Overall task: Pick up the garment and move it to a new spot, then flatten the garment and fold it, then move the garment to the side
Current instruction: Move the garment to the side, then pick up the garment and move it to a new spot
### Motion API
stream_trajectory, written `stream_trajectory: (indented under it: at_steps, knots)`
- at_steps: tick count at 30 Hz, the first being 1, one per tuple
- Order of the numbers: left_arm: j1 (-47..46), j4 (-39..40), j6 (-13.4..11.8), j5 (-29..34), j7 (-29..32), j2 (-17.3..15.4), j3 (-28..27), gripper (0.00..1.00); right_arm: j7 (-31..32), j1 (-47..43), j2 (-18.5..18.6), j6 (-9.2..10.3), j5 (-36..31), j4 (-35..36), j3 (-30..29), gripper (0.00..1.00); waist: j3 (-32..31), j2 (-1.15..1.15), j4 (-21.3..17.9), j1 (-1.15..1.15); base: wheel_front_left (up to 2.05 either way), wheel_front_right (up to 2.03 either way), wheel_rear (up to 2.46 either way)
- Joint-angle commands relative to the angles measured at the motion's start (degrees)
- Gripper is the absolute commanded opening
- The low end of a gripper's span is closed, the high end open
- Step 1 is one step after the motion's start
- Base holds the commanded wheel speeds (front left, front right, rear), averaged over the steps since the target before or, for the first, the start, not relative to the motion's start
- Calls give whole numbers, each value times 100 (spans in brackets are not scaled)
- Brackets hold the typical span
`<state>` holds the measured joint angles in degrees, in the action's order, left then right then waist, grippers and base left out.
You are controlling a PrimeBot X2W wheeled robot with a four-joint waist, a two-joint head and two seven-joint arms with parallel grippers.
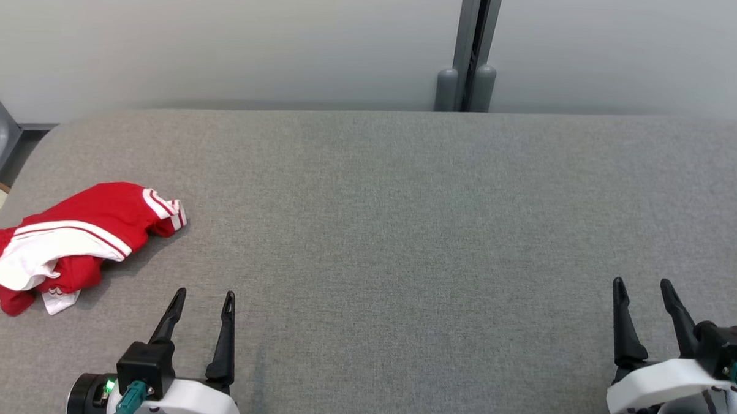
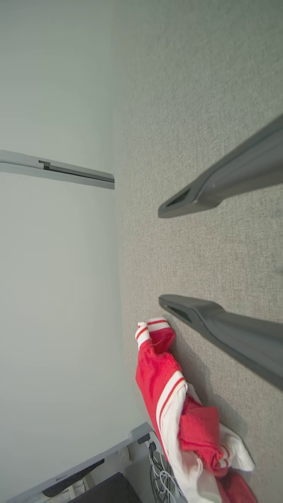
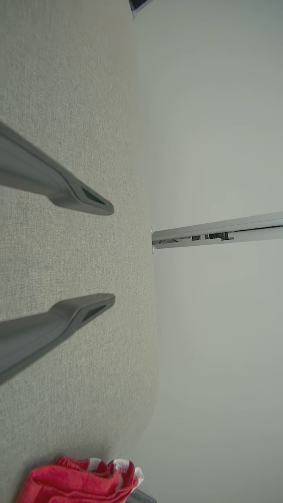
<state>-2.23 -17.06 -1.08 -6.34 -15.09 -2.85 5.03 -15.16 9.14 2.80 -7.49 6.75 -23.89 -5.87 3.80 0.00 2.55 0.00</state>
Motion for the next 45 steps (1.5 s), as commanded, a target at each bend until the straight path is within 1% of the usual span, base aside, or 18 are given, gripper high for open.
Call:
stream_trajectory:
  at_steps: [1,15,25,34,37,45]
  knots:
    - [70,1,-54,-28,-8,-14,-30,100,2,-115,26,0,80,40,20,100,-197,0,84,0,0,0,0]
    - [327,9,-51,-14,-9,-15,-219,100,2,-508,24,-1,413,412,215,100,-578,0,269,0,0,0,0]
    - [388,53,-38,-12,-9,-14,-237,100,2,-625,26,-1,403,389,213,100,-530,0,295,0,0,0,0]
    - [343,62,-99,-94,-9,-16,-245,100,2,-619,25,-1,370,365,211,100,-464,0,370,0,0,0,0]
    - [304,43,-118,-132,-9,-18,-267,100,2,-615,24,-1,358,376,333,100,-421,0,510,0,0,0,0]
    - [205,1,-175,-190,-8,-19,-419,100,2,-614,25,-1,372,421,540,100,-273,0,1472,0,0,0,0]
